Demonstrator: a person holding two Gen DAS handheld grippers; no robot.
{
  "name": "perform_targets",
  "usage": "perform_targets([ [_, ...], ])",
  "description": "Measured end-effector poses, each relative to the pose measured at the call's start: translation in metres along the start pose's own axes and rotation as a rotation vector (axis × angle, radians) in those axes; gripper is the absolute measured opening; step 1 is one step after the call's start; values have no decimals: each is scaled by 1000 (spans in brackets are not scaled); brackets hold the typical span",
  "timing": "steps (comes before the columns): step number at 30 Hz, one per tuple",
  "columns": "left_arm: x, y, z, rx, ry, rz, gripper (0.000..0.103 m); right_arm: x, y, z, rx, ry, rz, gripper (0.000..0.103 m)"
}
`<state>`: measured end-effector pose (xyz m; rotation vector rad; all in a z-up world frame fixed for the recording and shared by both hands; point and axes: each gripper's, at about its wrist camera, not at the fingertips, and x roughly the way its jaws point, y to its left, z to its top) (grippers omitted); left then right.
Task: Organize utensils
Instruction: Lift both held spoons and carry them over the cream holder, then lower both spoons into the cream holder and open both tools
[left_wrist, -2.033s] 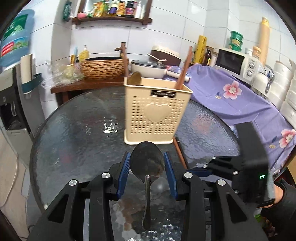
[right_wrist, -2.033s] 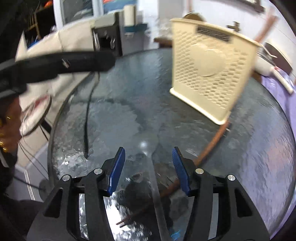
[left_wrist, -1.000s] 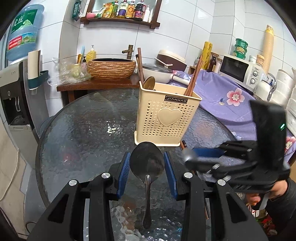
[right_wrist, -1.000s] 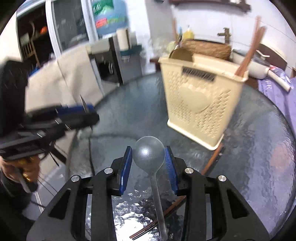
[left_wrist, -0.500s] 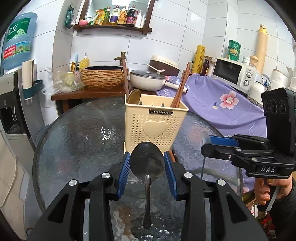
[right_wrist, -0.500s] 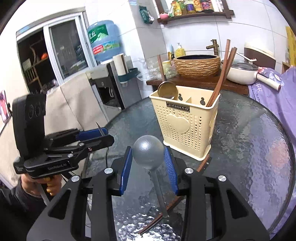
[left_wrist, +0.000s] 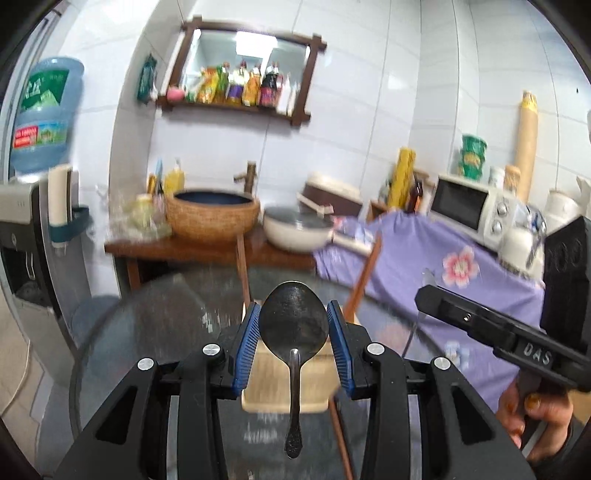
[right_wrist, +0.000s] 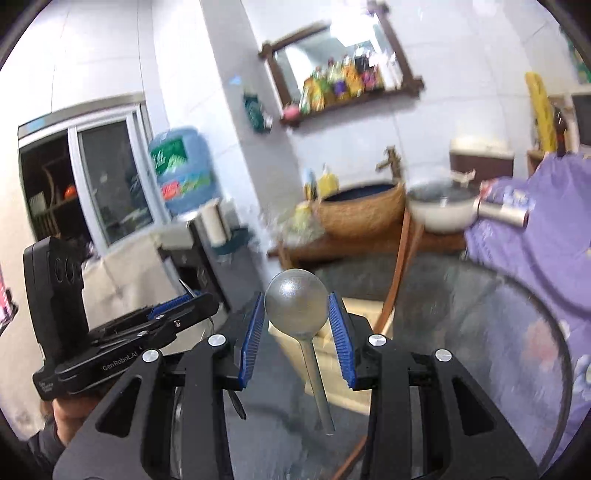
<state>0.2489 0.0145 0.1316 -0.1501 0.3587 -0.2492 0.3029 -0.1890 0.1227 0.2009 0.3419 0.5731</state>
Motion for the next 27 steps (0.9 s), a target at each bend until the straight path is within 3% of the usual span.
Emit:
perform_targets([
  [6, 18, 5, 39, -79, -111, 48, 36, 4, 7, 39, -5, -153, -32, 37],
  [11, 40, 5, 46, -121, -178, 76, 36, 25, 9, 44, -54, -201, -98, 37],
  [18, 69, 17, 20, -152, -177, 115, 36, 58, -14, 14, -23, -146, -138, 37],
  [27, 84, 20, -8, -121, -94, 101, 36, 80, -30, -22, -16, -47, -152, 37],
])
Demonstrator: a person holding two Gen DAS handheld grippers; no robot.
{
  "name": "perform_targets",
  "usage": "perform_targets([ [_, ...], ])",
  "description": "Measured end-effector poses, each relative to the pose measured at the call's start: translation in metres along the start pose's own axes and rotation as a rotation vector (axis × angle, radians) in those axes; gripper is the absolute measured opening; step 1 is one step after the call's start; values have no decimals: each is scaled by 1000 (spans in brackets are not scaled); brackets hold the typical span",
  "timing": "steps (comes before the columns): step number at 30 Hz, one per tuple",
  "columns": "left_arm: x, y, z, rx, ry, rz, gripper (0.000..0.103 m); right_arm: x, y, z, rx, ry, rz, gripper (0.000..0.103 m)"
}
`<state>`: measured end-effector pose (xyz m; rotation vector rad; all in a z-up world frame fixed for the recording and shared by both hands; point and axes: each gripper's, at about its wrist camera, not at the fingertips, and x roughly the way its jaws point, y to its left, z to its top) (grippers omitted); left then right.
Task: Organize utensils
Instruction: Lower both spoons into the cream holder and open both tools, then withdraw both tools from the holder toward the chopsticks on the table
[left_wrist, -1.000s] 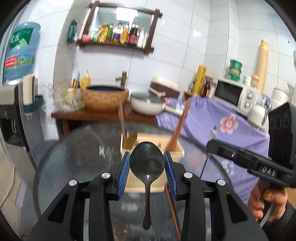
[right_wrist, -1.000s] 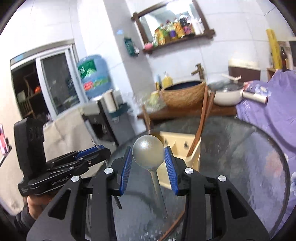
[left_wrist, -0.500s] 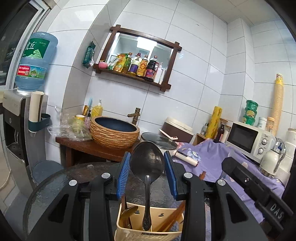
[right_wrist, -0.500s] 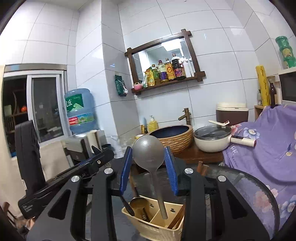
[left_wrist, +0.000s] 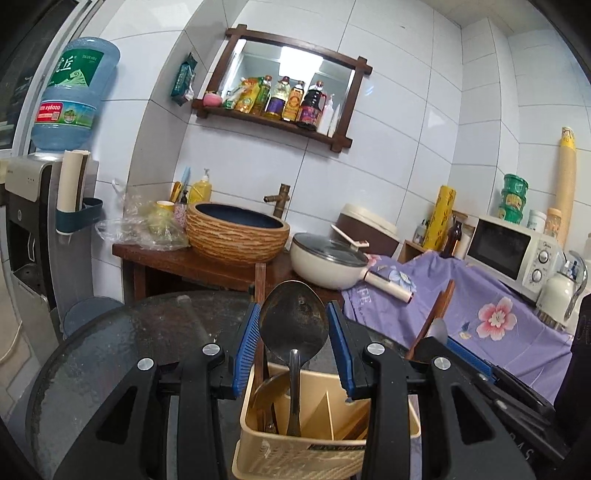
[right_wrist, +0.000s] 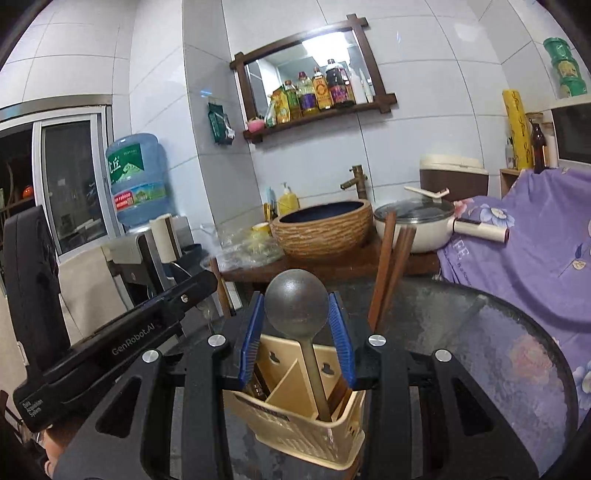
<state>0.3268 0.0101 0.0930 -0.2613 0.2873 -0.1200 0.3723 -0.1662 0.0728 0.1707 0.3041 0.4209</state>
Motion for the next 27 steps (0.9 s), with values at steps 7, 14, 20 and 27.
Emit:
perform_targets([
  [7, 2, 8, -16, 17, 61, -10, 41, 6, -7, -26, -7, 73, -20, 37],
  [14, -8, 16, -25, 18, 80, -19, 58, 3, -13, -42, -24, 97, -32, 55],
  [20, -29, 27, -38, 12, 88, -1, 73, -21, -12, -52, -49, 80, -45, 61],
  [27, -47, 41, -71, 13, 188, 16, 80, -32, -14, -98, -91, 281, -91, 69],
])
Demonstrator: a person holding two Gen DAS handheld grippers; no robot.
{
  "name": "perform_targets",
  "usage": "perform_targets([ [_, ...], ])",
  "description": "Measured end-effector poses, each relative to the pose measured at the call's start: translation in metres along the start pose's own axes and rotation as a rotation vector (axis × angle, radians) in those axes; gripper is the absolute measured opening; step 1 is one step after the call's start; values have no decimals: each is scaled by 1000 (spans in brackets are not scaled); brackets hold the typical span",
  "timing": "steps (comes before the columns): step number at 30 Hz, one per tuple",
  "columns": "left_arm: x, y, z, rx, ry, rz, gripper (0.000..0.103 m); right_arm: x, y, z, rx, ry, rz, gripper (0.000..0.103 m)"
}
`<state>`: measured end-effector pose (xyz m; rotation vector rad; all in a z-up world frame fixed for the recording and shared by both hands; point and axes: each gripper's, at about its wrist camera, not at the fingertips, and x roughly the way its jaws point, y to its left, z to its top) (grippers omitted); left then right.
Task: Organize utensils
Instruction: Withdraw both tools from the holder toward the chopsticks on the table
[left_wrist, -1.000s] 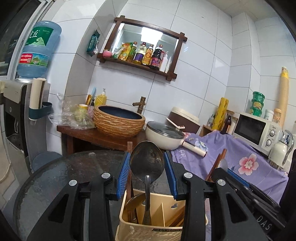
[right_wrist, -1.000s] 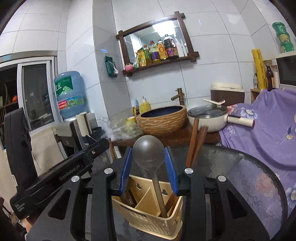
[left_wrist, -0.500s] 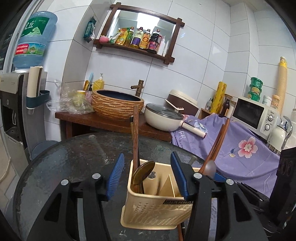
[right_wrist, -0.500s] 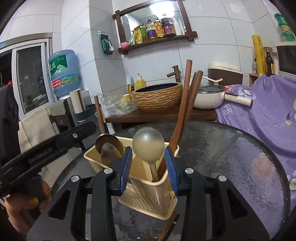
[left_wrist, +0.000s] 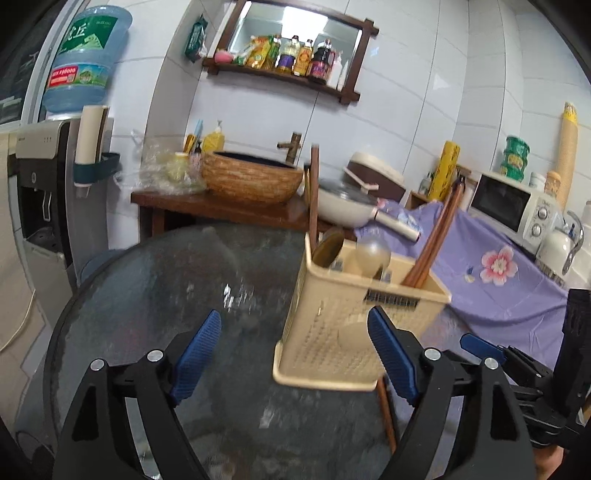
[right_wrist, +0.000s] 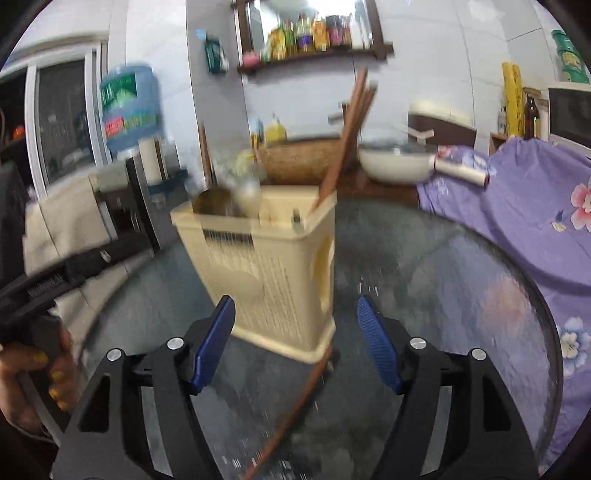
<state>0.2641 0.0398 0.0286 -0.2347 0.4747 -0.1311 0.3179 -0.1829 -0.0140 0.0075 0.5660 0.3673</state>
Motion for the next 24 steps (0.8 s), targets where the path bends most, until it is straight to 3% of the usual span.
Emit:
perform_targets([
  [4, -1, -2, -30, 62, 93, 19, 80, 16, 6, -38, -45, 176, -29, 69],
  [6, -4, -4, -44, 91, 124, 22, 80, 18, 9, -55, -72, 219, -67, 69],
  [11, -5, -10, -66, 122, 190, 4, 80, 22, 13, -77, -123, 284, -138, 69],
  [17, -4, -20, -78, 158, 230, -11, 80, 13, 6, -81, -101, 309, -164, 69],
  [21, 0, -37, -84, 219, 267, -28, 81, 3, -5, -82, -103, 329, -184, 69],
  [24, 6, -54, -89, 283, 307, -49, 80, -1, -24, -82, -93, 343, -247, 69],
])
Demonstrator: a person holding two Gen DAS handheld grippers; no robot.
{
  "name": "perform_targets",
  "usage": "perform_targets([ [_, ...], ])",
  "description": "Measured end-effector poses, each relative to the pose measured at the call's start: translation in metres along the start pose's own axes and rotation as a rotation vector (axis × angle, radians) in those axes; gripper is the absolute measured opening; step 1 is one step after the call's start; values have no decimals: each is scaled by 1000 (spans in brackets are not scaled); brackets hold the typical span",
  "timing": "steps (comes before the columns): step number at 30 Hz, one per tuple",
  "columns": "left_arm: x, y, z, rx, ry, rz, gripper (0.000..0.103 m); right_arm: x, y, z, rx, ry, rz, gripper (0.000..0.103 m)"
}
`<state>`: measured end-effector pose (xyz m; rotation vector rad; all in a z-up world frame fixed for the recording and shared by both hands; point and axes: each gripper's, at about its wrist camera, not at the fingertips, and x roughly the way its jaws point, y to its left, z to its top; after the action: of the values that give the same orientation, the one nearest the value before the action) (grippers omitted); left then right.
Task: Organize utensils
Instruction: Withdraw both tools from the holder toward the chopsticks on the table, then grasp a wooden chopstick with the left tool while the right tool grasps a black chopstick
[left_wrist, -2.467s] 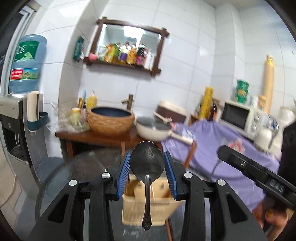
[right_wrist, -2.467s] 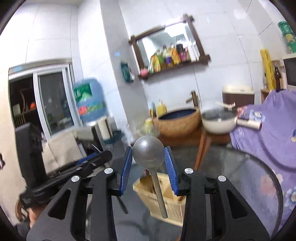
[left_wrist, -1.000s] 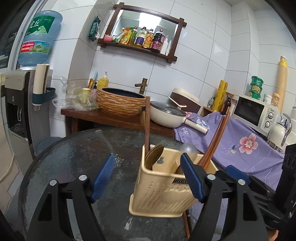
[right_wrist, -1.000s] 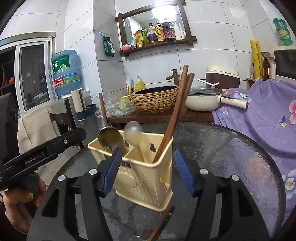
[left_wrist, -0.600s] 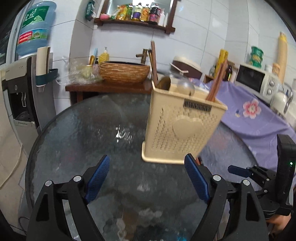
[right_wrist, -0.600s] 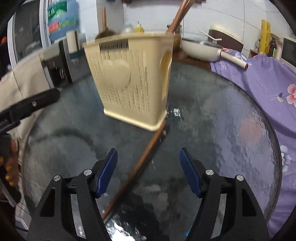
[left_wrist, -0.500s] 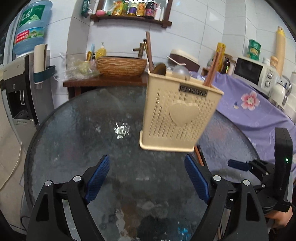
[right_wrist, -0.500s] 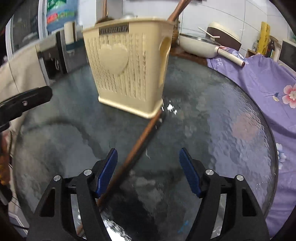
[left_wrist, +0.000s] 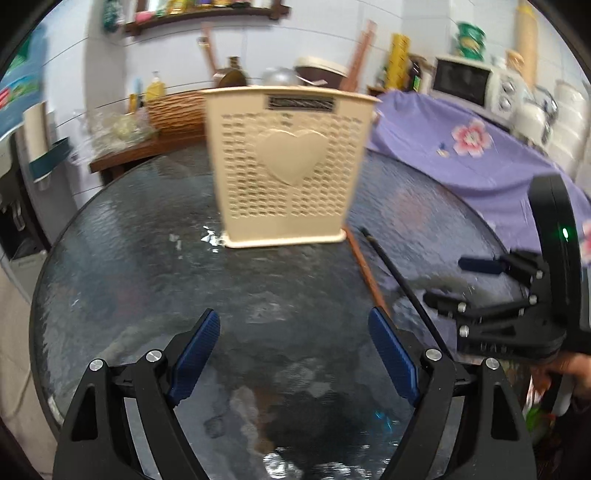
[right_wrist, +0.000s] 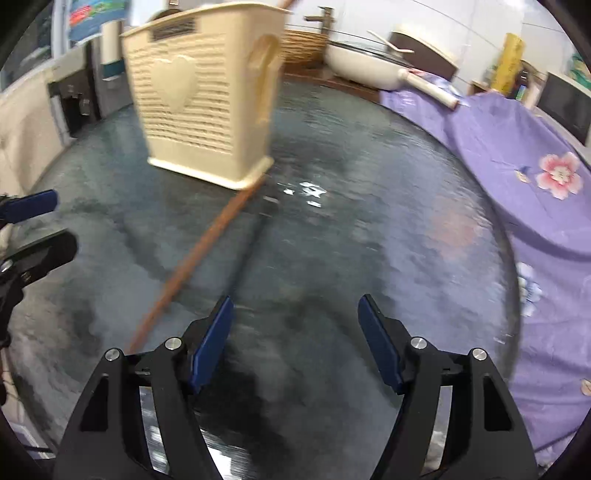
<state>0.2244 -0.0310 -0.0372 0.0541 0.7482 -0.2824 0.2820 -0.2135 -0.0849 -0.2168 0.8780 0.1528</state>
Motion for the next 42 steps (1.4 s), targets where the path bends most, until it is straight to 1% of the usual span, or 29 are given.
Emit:
perform_targets([
  [1, 2, -5, 1, 21, 8, 1, 80, 0, -5, 0, 14, 2, 6, 69],
  [3, 7, -15, 3, 59, 17, 4, 79, -2, -17, -3, 70, -3, 58, 69],
  [4, 14, -22, 7, 77, 35, -10, 73, -4, -23, -4, 99, -3, 96, 69],
  [5, 18, -26, 9, 83, 52, -21, 66, -5, -25, -4, 113, -9, 116, 69],
  [6, 22, -29, 11, 83, 65, -29, 64, -7, -26, -4, 122, -15, 132, 69],
  [8, 34, -37, 15, 86, 102, -58, 55, -10, -29, -4, 129, -22, 133, 69],
  [10, 41, -44, 15, 86, 135, -95, 52, -12, -32, -5, 141, -25, 137, 69],
  [11, 44, -47, 14, 91, 147, -100, 49, -11, -35, -7, 147, -21, 139, 69],
  [12, 48, -52, 13, 112, 163, -100, 46, -11, -37, -10, 152, -15, 143, 69],
  [14, 54, -58, 9, 135, 183, -90, 35, -8, -43, -11, 165, -8, 150, 69],
  [15, 57, -59, 7, 138, 193, -88, 33, -6, -45, -12, 171, -6, 152, 69],
  [17, 58, -64, 4, 168, 183, -60, 27, -5, -48, -14, 184, -2, 162, 69],
  [18, 58, -65, 4, 168, 185, -64, 23, -4, -48, -15, 188, -1, 167, 69],
  [20, 58, -66, 4, 170, 189, -57, 8, -3, -47, -14, 192, 0, 173, 69],
  [21, 58, -67, 2, 184, 188, -42, 8, -3, -46, -13, 189, 0, 177, 69],
  [25, 51, -61, -4, 185, 190, -44, 7, -5, -36, -11, 168, -7, 199, 69],
  [28, 37, -45, -15, 167, 194, -41, 6, -3, -25, -9, 138, 1, 214, 69],
  [30, 27, -33, -22, 158, 195, -22, 6, 0, -19, -7, 128, 8, 218, 69],
  [33, 15, -15, -33, 134, 211, -15, 6, 9, -4, 2, 95, 19, 220, 68],
  [35, 13, -11, -33, 130, 222, 0, 7, 13, 3, 9, 78, 25, 210, 67],
  [36, 13, -11, -32, 134, 225, 7, 9, 16, 7, 14, 69, 29, 203, 66],
  [37, 15, -12, -30, 136, 225, 14, 24, 19, 11, 18, 62, 34, 197, 65],
  [38, 17, -13, -28, 139, 224, 21, 45, 22, 14, 22, 53, 38, 184, 63],
  [39, 18, -13, -26, 144, 217, 25, 52, 24, 17, 25, 43, 42, 171, 61],
  [40, 21, -16, -22, 156, 207, 25, 54, 26, 18, 28, 38, 46, 162, 60],
  [42, 33, -20, -13, 177, 215, 39, 53, 29, 19, 33, 31, 52, 147, 53],
])
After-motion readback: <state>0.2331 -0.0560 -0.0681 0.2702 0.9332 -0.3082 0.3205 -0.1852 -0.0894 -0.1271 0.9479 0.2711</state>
